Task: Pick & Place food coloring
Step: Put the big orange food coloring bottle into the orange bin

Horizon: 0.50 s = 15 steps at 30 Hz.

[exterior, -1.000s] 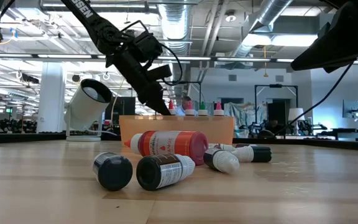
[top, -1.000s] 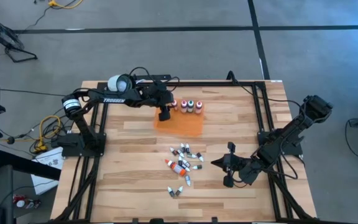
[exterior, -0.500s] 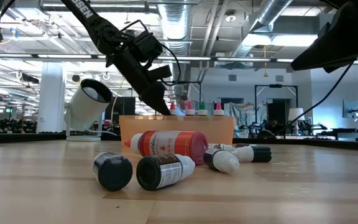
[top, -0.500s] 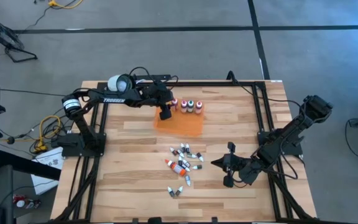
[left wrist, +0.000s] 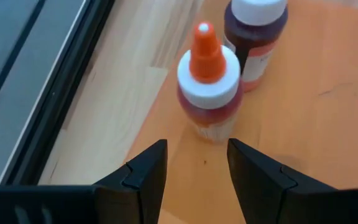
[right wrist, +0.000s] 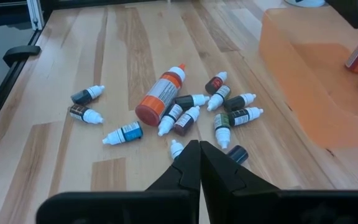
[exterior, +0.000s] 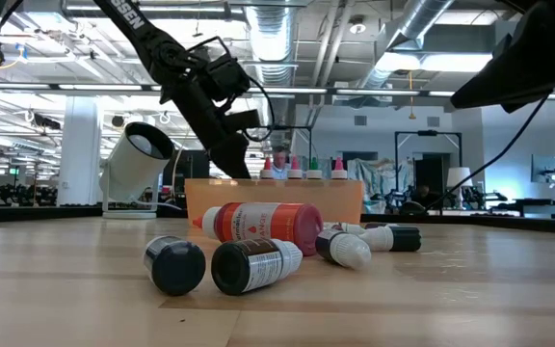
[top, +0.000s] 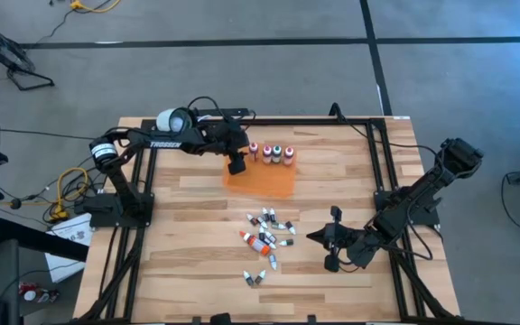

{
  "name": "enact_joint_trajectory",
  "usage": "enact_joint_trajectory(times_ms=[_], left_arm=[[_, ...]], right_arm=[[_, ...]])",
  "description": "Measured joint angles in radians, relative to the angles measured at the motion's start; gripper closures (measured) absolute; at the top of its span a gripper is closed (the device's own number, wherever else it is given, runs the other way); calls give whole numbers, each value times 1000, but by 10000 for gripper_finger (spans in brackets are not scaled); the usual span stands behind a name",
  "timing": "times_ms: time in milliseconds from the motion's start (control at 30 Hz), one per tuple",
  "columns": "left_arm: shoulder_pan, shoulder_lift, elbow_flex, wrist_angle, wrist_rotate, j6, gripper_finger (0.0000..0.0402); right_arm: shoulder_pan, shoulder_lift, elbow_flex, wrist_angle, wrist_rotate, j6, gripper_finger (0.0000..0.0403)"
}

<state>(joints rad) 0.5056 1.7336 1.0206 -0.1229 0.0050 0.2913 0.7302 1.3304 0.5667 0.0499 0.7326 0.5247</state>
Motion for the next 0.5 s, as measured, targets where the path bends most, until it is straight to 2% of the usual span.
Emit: enact_joint_trajectory(times_ms=[300, 500], left_arm=[[2, 59, 2, 47, 69, -7, 255], [2, 106, 1, 71, 76, -7, 273]], right_arm=[[0, 0, 0, 5, 0, 0, 402], [0, 0, 0, 7, 0, 0, 402]])
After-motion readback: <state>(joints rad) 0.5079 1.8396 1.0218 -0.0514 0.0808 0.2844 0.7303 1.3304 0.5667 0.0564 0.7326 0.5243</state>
